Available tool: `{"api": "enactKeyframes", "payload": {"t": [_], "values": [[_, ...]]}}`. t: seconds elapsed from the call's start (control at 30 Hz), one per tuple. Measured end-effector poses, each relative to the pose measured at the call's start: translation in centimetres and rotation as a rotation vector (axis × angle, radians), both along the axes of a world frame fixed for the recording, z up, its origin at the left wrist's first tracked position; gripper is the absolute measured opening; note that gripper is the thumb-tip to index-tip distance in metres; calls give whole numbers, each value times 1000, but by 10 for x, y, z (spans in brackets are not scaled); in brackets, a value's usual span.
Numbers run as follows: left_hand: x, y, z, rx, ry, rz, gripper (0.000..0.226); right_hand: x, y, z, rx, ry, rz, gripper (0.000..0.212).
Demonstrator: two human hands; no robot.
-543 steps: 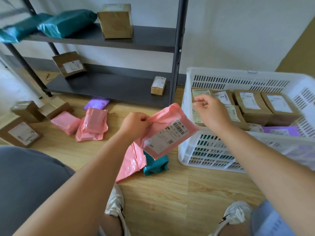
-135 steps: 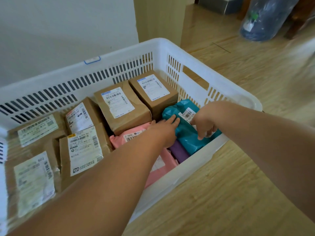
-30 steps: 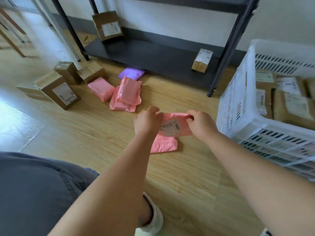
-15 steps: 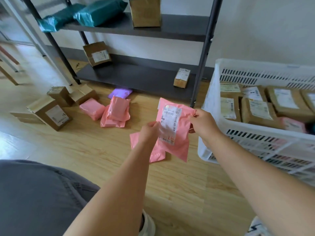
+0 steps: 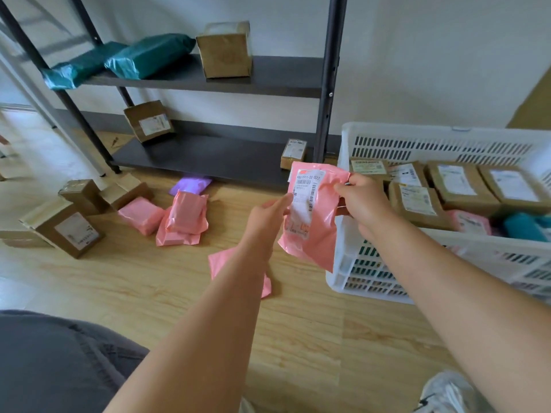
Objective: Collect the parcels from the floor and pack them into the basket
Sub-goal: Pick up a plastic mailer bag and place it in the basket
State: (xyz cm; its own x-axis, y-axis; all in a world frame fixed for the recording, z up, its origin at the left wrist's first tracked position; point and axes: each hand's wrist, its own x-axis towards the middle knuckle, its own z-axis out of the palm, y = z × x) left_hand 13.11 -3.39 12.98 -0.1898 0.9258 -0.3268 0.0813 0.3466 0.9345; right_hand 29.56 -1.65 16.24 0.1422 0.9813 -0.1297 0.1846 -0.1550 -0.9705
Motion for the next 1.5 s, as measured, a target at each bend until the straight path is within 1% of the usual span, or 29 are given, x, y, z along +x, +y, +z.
{"api": "enactKeyframes", "payload": {"t": [0.07,0.13,0.23,0.3,0.37,0.5,0.6,0.7,0.77,0.8,0.9,0.93,1.0,1.03,1.07,1.13,1.17,1.23,1.3,1.37,1.43,1.5], "values": [[9,4,7,63,65,-25,26,10,5,8,-25,25,-4,18],[18,7,17,81,130,-43,37,22,9,16,-53,64,-24,16],[27,10,28,42,130,-65,43,35,13,23,-60,162,-56,19],[36,12,31,76,133,-77,42,46,13,26,-40,154,-99,20],[47,12,34,118,168,-132,34,56,12,28,-13,95,-122,20],[62,20,41,184,377,-221,14,74,8,34,20,-14,-183,16],[73,27,51,239,451,-247,11,93,9,42,50,-176,-219,13],[88,35,64,282,479,-211,13,117,10,52,91,-341,-188,27],[105,44,72,317,470,-178,16,136,8,60,87,-447,-147,33],[112,48,75,327,450,-162,16,144,7,62,78,-502,-123,33],[143,60,82,310,379,-176,9,166,5,64,64,-620,-68,22],[153,63,83,300,349,-189,12,173,5,64,65,-638,-60,20],[173,69,85,287,277,-207,19,184,8,65,63,-664,-73,26],[182,71,86,281,245,-210,19,190,10,67,61,-670,-83,32],[194,74,86,266,219,-219,18,200,14,67,58,-656,-94,32],[214,80,84,242,172,-231,16,219,21,65,85,-584,-125,12],[223,83,81,240,151,-245,17,229,25,64,103,-558,-153,7],[245,89,74,238,126,-281,19,254,33,60,136,-573,-200,13],[261,94,65,232,148,-319,20,274,38,54,156,-639,-218,13],[282,98,56,211,184,-364,19,297,43,43,126,-672,-225,14],[301,101,44,198,216,-421,4,317,49,30,73,-719,-212,16],[314,101,30,215,297,-502,17,331,54,17,27,-782,-196,17]]}}
